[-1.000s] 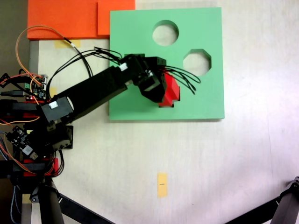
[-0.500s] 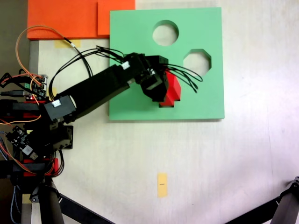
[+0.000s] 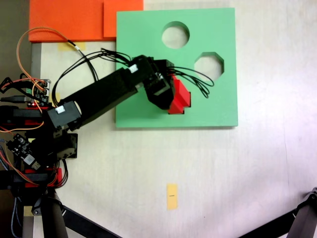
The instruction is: Put the cross columnar block into the corresponding hole
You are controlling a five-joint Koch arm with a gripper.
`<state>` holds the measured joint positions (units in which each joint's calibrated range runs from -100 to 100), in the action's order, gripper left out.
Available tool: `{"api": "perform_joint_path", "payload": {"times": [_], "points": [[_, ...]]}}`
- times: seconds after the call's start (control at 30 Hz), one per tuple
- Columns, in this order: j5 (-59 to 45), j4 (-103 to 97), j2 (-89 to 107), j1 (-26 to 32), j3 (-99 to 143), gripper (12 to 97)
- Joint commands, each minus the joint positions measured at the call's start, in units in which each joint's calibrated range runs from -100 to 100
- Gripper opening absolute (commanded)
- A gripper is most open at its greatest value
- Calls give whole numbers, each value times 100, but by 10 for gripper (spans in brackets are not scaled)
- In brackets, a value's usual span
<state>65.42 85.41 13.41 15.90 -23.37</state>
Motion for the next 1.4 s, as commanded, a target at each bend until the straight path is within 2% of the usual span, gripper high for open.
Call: {"api": "perform_joint_path", "payload": {"times": [0.0, 0.47, 0.8, 1.2, 1.37], "points": [[20, 120, 391, 20, -295, 429], [15, 101, -14, -20, -295, 430], [-552, 24, -447, -29, -305, 430], [-552, 43, -726, -122, -265, 434], [-557, 245, -740, -230, -76, 522]]}}
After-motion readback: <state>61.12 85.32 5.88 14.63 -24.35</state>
